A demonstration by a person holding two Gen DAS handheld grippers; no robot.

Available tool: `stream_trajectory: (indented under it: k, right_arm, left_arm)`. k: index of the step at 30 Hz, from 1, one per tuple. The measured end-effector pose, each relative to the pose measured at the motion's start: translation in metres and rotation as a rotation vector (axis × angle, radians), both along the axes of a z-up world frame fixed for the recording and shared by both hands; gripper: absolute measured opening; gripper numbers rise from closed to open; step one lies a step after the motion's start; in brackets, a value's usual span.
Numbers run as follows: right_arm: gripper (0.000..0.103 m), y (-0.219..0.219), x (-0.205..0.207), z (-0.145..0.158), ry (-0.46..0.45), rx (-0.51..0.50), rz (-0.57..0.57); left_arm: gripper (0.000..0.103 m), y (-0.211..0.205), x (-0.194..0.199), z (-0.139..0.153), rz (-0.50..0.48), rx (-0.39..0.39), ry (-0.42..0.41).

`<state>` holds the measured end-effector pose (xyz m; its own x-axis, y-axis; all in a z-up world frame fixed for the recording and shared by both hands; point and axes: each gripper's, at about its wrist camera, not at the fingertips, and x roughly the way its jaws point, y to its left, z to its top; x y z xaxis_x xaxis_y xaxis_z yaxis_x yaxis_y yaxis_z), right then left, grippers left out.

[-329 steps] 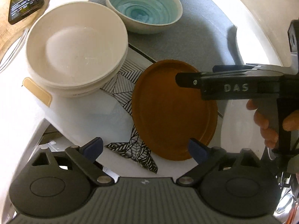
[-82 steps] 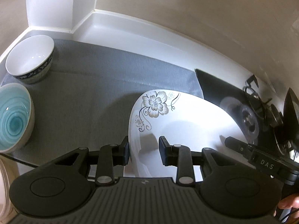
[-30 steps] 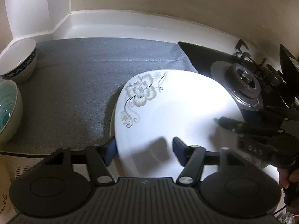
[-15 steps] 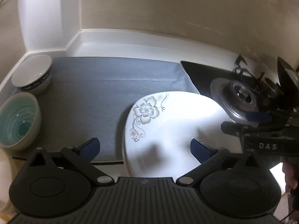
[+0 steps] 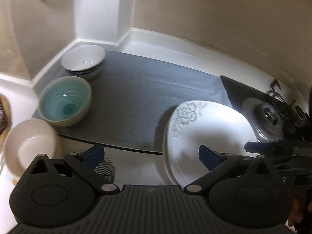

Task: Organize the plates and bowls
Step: 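Move both tools to the stack of cream bowls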

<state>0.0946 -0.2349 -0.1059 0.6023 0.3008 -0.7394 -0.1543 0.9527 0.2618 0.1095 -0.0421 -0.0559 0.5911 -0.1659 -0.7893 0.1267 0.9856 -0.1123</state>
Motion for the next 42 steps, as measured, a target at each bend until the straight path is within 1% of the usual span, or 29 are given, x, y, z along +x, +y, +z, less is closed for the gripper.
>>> stream_trajectory:
  k: [4,10,14,16,20,24,33,37,42]
  right_arm:
    - [0.085,0.003,0.01,0.004,-0.034,0.008,0.074]
    - [0.085,0.022,0.024,0.008,-0.036,0.029,0.176]
    - [0.085,0.049,0.027,0.012,-0.036,0.025,0.225]
    - [0.085,0.066,0.026,0.017,-0.047,0.003,0.244]
    - [0.086,0.103,0.024,0.024,-0.048,-0.03,0.26]
    - [0.086,0.136,0.026,0.024,-0.033,-0.061,0.256]
    - [0.086,0.193,0.04,0.013,0.001,-0.088,0.222]
    - [0.086,0.213,0.047,0.01,0.01,-0.09,0.229]
    - [0.086,0.23,0.06,0.005,0.02,-0.092,0.254]
  left_arm:
    - [0.103,0.001,-0.008,0.01,0.061,0.039,-0.032]
    - [0.103,0.018,-0.021,0.019,0.142,0.081,-0.034]
    - [0.103,0.048,-0.027,0.025,0.186,0.069,-0.045]
    - [0.103,0.065,-0.028,0.027,0.198,0.058,-0.053]
    - [0.103,0.102,-0.027,0.027,0.217,0.028,-0.054]
    - [0.103,0.139,-0.025,0.024,0.225,0.004,-0.033]
    - [0.103,0.212,-0.018,0.017,0.263,-0.004,-0.001]
    - [0.103,0.235,-0.01,0.012,0.281,-0.015,0.031]
    - [0.103,0.246,-0.003,0.005,0.296,-0.01,0.055]
